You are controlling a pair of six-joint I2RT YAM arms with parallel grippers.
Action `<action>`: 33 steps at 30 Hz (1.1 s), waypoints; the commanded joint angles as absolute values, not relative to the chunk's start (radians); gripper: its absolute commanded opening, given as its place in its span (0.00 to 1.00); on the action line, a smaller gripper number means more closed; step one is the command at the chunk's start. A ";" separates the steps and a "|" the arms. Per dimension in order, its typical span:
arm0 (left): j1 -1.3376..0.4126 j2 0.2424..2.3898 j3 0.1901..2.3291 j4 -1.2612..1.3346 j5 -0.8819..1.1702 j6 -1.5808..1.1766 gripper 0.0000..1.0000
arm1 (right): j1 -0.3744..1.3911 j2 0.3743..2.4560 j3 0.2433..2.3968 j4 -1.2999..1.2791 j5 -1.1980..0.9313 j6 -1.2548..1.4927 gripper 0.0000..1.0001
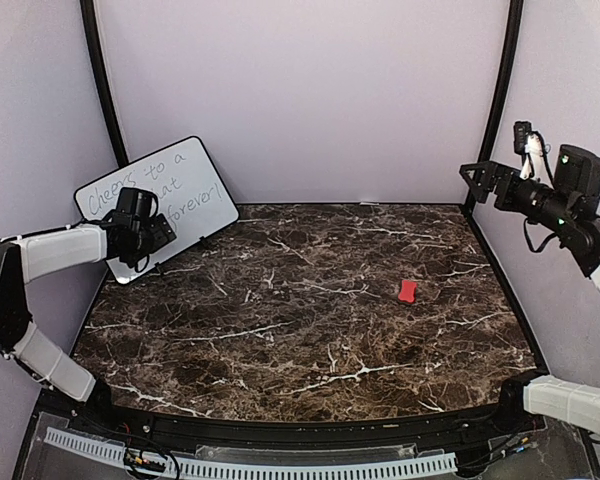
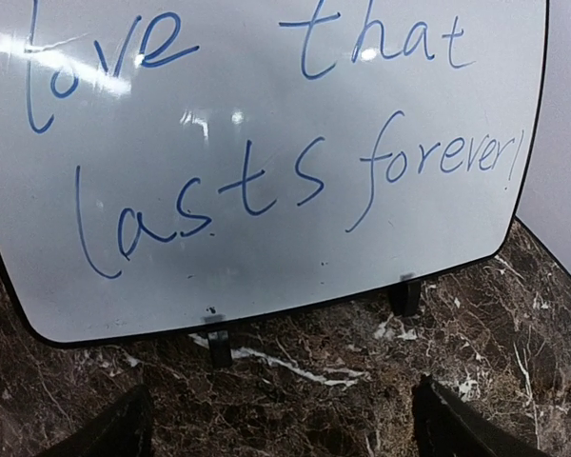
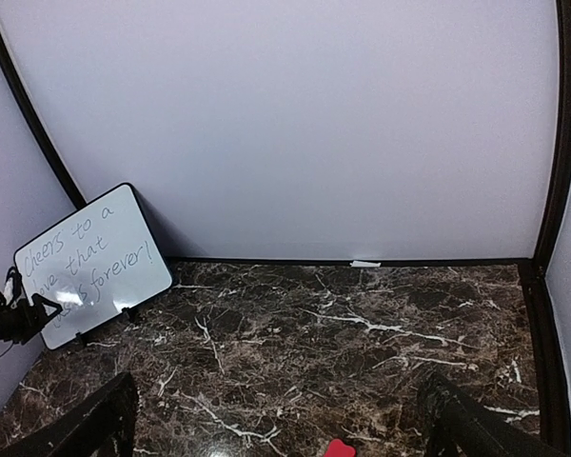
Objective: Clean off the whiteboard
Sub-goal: Move the whiteboard to the center of the board.
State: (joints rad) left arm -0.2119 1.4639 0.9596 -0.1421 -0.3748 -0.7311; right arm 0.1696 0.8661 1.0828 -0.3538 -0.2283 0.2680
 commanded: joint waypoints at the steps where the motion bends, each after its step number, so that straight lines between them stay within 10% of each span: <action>1: -0.216 1.514 0.941 -0.103 -0.389 -0.769 0.92 | 0.166 0.854 1.068 -0.332 -0.243 0.275 0.99; 33: -0.216 1.790 1.015 -0.062 -0.452 -0.808 0.77 | 0.166 0.864 1.032 -0.307 -0.297 0.276 0.98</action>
